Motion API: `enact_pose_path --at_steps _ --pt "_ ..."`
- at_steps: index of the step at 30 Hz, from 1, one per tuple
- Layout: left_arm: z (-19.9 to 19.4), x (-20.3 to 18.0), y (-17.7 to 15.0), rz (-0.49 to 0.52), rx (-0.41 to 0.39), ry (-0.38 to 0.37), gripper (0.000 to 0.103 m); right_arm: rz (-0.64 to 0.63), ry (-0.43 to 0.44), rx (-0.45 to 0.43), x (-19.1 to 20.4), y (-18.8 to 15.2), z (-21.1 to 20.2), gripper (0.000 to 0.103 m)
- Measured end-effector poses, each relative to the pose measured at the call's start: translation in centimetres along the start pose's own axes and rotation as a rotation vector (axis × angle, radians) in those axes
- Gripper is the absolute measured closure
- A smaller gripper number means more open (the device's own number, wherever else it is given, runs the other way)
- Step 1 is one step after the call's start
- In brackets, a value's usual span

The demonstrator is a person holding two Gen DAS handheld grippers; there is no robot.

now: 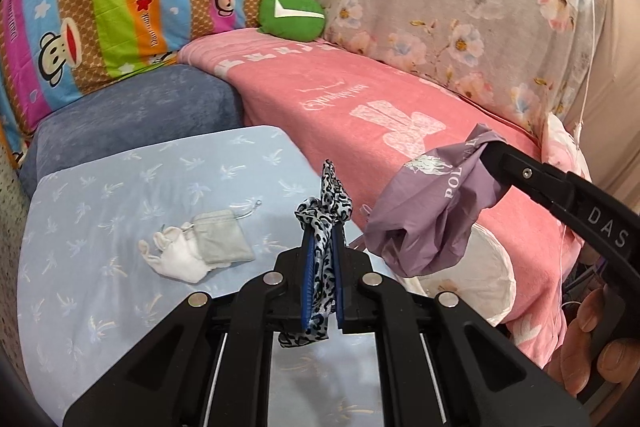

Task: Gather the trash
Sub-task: 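Carry the leopard scrunchie and purple bag over the bin and open both grippers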

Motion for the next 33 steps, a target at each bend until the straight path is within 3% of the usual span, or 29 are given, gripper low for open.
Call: enact_pose_path --at_steps 20,33 --pt "3.1 -10.2 1.1 0.181 0.052 -0.121 0.095 0.117 -0.120 -0.066 -10.1 1.0 -4.5 0.102" --pt "6.7 -15.3 1.2 0.242 0.128 -0.224 0.092 0.184 -0.210 -0.034 -16.0 0.4 -4.6 0.102"
Point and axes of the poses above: each gripper's, at about its wrist camera, not at the fingertips, and z roughly the way its jaws point, x to its left, y to its top, the point moved 2 cm from there along z, roughly the way its jaws point, and after that the axes turned 7 degrees about z, right-handed, at the moved point
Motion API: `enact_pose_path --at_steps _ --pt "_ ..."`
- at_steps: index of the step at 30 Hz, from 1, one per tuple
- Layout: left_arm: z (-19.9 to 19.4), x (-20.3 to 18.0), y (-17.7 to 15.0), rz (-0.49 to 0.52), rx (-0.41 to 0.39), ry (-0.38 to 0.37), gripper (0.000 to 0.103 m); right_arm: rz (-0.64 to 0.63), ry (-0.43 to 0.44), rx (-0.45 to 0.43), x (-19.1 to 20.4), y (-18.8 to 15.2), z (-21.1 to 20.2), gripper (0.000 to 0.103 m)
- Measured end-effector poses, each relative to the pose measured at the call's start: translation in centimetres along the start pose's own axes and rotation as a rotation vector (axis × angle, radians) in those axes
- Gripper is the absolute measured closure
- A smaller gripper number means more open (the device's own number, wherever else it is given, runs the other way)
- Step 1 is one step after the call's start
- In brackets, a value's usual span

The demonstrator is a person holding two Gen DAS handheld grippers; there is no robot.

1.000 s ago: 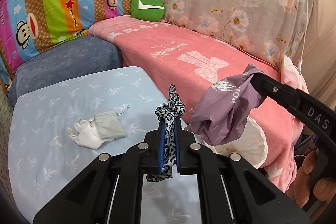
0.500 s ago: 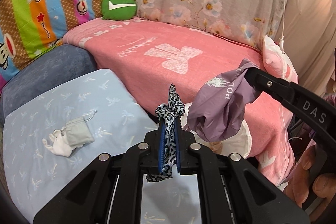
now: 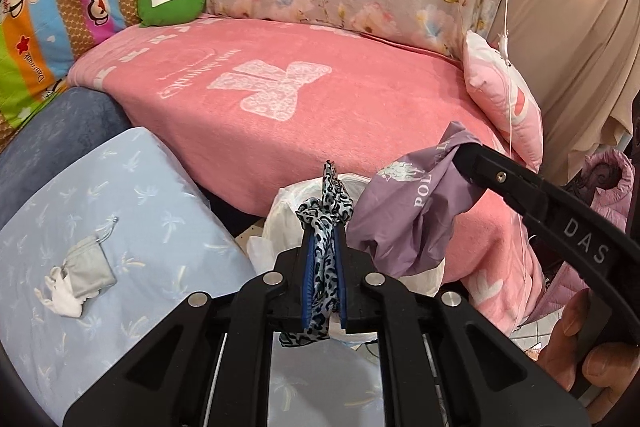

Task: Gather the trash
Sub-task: 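Carry the leopard scrunchie and purple bag over the bin and open both grippers, then move both open grippers back toward the white glove and grey pouch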

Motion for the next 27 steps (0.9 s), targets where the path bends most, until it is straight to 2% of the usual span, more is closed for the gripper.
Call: enact_pose_path --at_steps 2,4,5,7,9,12,22,27 --pt "0.6 -0.3 0.1 0.004 0.005 -0.008 0.090 0.008 -0.007 0.007 -0.5 0.0 0.3 0.096" --pt "1.1 -0.4 0.1 0.003 0.009 0.000 0.084 0.011 -0.017 0.005 -0.8 0.0 0.5 0.095" --pt "1.2 -0.5 0.1 0.003 0.010 0.003 0.077 0.009 -0.021 0.008 -0.9 -0.1 0.6 0.095" --pt "1.5 -0.5 0.0 0.004 0.009 0.012 0.068 0.006 -0.025 0.014 -1.0 -0.2 0.9 0.095" --pt "1.6 -0.5 0.0 0.004 0.008 0.020 0.051 0.007 -0.028 0.021 -1.1 -0.4 1.1 0.095" --pt "1.8 -0.5 0.1 0.011 0.003 0.032 0.046 0.007 -0.034 0.030 -1.3 -0.7 1.5 0.090" --pt "2.2 1.0 -0.4 -0.027 0.016 0.059 0.046 0.005 -0.034 0.044 -1.0 -1.0 2.2 0.081" --pt "2.3 2.1 -1.0 -0.063 0.024 0.071 0.046 -0.014 -0.031 0.067 -0.1 -1.9 2.9 0.080"
Point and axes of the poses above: each gripper's, at about its wrist camera, not at the fingertips, and z roughly the way its jaws point, x to its left, y to its top, the point moved 2 cm from there along z, roughly the way its jaws point, and after that the axes turned 7 degrees about z, right-handed, at the moved point
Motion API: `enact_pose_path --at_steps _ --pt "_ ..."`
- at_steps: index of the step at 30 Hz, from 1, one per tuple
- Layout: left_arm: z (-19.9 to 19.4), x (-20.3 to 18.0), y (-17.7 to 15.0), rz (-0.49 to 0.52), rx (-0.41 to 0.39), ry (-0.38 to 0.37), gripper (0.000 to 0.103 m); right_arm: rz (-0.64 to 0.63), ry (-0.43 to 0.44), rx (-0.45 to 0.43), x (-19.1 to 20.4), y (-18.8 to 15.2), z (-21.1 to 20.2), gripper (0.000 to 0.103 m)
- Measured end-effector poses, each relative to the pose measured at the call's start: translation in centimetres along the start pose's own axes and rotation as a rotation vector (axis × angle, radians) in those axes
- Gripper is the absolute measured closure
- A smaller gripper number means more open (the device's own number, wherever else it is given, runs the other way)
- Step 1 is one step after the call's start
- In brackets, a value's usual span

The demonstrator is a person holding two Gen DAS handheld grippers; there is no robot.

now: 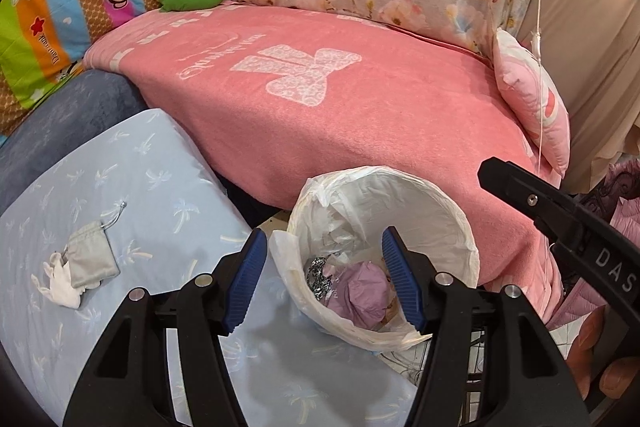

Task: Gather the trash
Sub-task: 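Move both open grippers back toward the white glove and grey pouch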

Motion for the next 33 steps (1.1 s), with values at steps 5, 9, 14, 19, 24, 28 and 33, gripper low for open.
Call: enact_pose_path --at_steps 5,9,14,19,24,28,33 --pt "-0.1 1.4 -0.6 -0.037 0.008 0.024 0.045 -0.021 0.003 0.027 1.2 -0.9 0.9 0.075" --pt "-0.4 2.9 -1.2 -0.069 0.007 0.042 0.045 -0.048 0.015 0.045 2.6 -1.8 1.5 0.075" --pt "-0.5 4.8 -2.1 -0.110 0.015 0.066 0.045 -0.085 0.031 0.081 4.6 -3.2 2.8 0.075" --pt "-0.8 6.9 -3.1 -0.152 0.021 0.091 0.045 -0.119 0.049 0.120 6.9 -4.8 4.1 0.075" --pt "-1.2 9.7 -4.4 -0.207 0.029 0.114 0.045 -0.157 0.065 0.151 9.2 -6.1 5.2 0.075" --pt "-1.7 11.7 -5.4 -0.240 0.032 0.140 0.045 -0.187 0.080 0.175 11.3 -7.2 6.2 0.074" --pt "-2.2 14.9 -7.1 -0.311 0.044 0.173 0.032 -0.228 0.096 0.204 14.0 -8.6 7.4 0.068"
Point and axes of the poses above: each gripper's, at about its wrist camera, not at the fingertips, and z roughly the way its jaws point, x to its left, y to its top, the point moved 2 cm from there along z, roughly the way its jaws point, and after that the axes turned 7 degrees about z, right-handed, at the moved point
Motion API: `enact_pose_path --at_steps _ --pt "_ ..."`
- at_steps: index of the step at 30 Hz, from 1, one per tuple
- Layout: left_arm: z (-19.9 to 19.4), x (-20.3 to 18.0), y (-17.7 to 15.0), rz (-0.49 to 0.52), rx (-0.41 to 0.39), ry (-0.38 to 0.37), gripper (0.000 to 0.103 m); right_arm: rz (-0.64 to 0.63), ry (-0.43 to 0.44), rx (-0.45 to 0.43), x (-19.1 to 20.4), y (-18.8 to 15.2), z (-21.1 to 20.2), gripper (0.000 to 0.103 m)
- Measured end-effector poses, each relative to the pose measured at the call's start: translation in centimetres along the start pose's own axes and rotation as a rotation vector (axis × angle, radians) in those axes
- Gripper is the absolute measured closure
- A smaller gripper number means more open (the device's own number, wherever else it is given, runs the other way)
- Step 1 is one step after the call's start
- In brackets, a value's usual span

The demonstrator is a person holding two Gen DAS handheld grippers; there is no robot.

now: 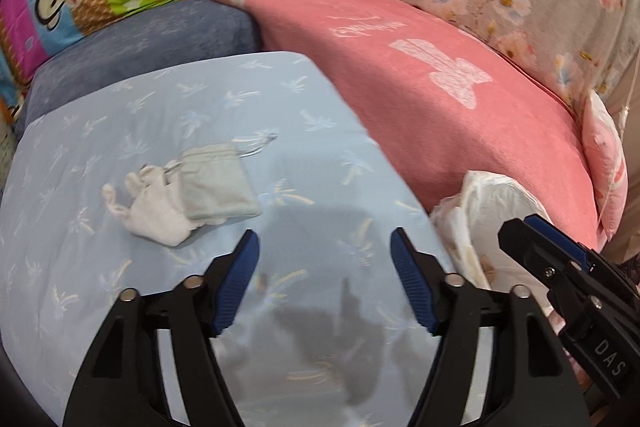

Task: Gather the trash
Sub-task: 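Move both open grippers back toward the white glove and grey pouch, then grasp the white glove with the left gripper while the right gripper grasps the grey pouch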

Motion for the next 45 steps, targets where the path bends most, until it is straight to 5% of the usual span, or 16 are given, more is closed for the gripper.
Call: enact_pose_path --at_steps 18,29,37,41,45 --pt "1.9 14.0 -2.7 -0.284 0.054 0.156 0.016 -0.124 0.046 0.125 9.4 -1.5 9.5 0.050" --pt "5.1 16.7 -1.6 -0.311 0.087 0.105 0.017 -0.152 0.060 0.195 12.5 -0.8 17.4 0.046" --pt "6.4 16.5 -1.4 -0.299 0.107 0.026 0.044 -0.132 0.049 0.261 11.9 -1.7 20.8 0.049" --pt "6.6 16.1 -1.3 -0.272 0.105 -0.011 0.068 -0.187 0.033 0.253 12.6 -2.6 21.1 0.067" --pt "6.8 15.4 -1.3 -0.247 0.109 -0.030 0.087 -0.226 0.032 0.272 13.2 -2.9 21.2 0.098"
Point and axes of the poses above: each gripper's, at about its wrist camera, not at the fingertips, and z roughly the way its jaws point, x to its left, y to its top, the point moved 2 cm from there along z, roughly the way its jaws point, and after that the axes turned 7 degrees about z, right-handed, at the moved point
